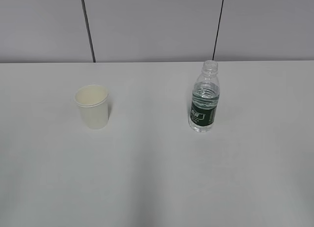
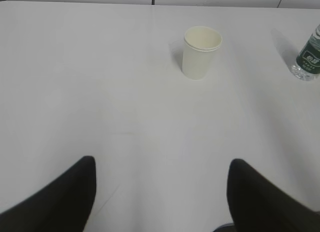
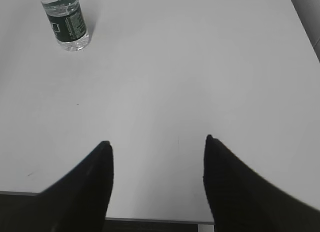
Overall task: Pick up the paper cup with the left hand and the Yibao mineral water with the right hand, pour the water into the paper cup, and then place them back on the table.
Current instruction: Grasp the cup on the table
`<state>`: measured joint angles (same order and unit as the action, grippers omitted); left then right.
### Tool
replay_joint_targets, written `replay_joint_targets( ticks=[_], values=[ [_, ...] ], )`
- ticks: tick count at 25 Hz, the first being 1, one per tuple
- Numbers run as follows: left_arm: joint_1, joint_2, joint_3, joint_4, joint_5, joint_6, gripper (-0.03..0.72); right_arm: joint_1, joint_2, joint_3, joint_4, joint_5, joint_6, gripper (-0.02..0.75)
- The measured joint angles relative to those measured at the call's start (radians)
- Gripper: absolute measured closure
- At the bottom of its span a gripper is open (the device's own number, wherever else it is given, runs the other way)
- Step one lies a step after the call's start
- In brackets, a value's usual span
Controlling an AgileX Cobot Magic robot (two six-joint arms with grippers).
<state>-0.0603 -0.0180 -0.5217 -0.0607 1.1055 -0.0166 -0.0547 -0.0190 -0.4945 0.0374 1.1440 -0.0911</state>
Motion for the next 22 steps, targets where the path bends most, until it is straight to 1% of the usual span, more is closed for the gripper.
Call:
replay_joint_targets(
  ticks=[22],
  values=[
    [0.0, 0.0, 0.0, 0.0, 0.0, 0.0, 0.192, 0.0, 0.0, 0.0, 0.0, 0.0, 0.0, 0.311]
  ],
)
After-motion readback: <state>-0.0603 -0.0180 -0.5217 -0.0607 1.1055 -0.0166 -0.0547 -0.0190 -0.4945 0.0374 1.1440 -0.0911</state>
